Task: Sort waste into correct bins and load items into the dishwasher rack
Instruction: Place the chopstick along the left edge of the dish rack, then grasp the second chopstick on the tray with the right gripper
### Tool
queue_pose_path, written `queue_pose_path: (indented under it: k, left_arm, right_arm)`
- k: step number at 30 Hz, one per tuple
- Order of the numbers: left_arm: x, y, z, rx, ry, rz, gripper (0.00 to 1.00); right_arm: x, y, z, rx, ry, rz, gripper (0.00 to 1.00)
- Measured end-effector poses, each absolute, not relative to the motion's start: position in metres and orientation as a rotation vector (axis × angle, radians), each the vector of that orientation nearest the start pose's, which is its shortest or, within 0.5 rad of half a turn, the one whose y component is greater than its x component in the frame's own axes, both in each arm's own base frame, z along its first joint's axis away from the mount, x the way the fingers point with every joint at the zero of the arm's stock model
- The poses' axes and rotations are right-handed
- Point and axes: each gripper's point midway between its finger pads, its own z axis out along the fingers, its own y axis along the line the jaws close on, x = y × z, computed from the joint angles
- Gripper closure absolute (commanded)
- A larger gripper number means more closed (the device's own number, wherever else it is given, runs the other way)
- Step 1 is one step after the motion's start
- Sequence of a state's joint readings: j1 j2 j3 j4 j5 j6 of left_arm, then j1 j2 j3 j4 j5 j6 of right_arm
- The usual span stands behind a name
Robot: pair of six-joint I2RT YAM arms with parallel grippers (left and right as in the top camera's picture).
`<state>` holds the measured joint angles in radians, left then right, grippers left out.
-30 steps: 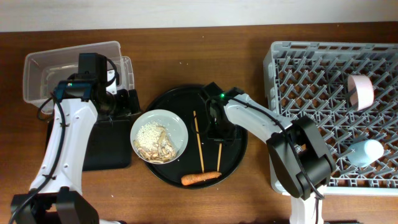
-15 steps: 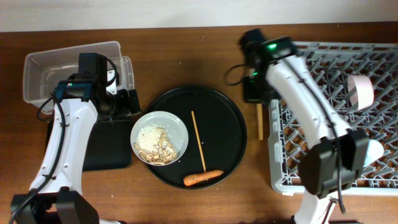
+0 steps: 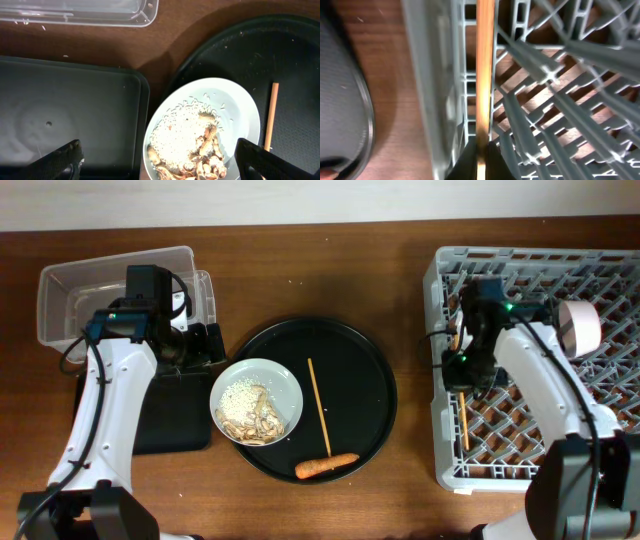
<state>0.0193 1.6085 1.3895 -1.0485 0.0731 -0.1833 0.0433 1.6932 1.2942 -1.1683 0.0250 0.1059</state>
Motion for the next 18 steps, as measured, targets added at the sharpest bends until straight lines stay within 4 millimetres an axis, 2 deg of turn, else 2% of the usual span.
queue_pose_path:
  k: [1,2,3,5,6,9,10,11,12,13,14,15,16,18]
  left_arm:
    - [0.355,-0.006,0.148,-0.272,2.831,-0.14,0.04]
    - [0.355,-0.006,0.148,-0.272,2.831,-0.14,0.04]
    - [0.355,-0.006,0.148,-0.272,2.831,-0.14,0.04]
    - [0.355,-0.006,0.148,-0.272,2.831,-0.139,0.04]
    - [0.355,-0.006,0.148,-0.272,2.832,-0.139,0.04]
    - [0.355,-0.006,0.148,-0.272,2.832,-0.139,0.04]
    - [0.355,-0.006,0.148,-0.272,2.831,-0.139,0.04]
    - [0.355,-0.006,0.148,-0.272,2.831,-0.139,0.04]
    - [0.355,-0.006,0.148,-0.272,2.831,-0.139,0.04]
    - [0.355,-0.006,0.148,-0.272,2.831,-0.139,0.04]
    - [0.355,-0.006,0.148,-0.272,2.831,-0.139,0.04]
    - [0.355,-0.006,0.148,-0.272,2.831,-0.139,0.04]
    - [0.355,-0.006,0.148,-0.272,2.831,-0.139,0.04]
    - [0.355,-0.006,0.148,-0.272,2.831,-0.139,0.04]
  right_arm:
    - [0.295,0.009,0.078,0.094,3.155,-0.039,0.67]
    - [0.294,0.009,0.075,0.089,3.158,-0.034,0.59]
    - [0.296,0.008,0.074,0.091,3.146,-0.049,0.55]
    - [0.297,0.005,0.081,0.128,3.144,-0.044,0.55]
    - [0.301,0.005,0.092,0.135,3.13,-0.041,0.55]
    - [0.334,0.018,0.147,0.111,2.975,0.026,0.55]
    - [0.344,0.031,0.164,0.071,2.919,0.076,0.55]
    - [0.348,0.06,0.176,-0.029,2.872,0.143,0.55]
    - [0.347,0.074,0.177,-0.081,2.87,0.17,0.55]
    - [0.342,0.107,0.172,-0.204,2.875,0.209,0.55]
    - [0.337,0.131,0.164,-0.297,2.889,0.228,0.55]
    - [0.33,0.162,0.146,-0.398,2.926,0.244,0.55]
    - [0.324,0.179,0.13,-0.452,2.962,0.246,0.55]
    - [0.307,0.226,0.079,-0.575,3.059,0.245,0.56]
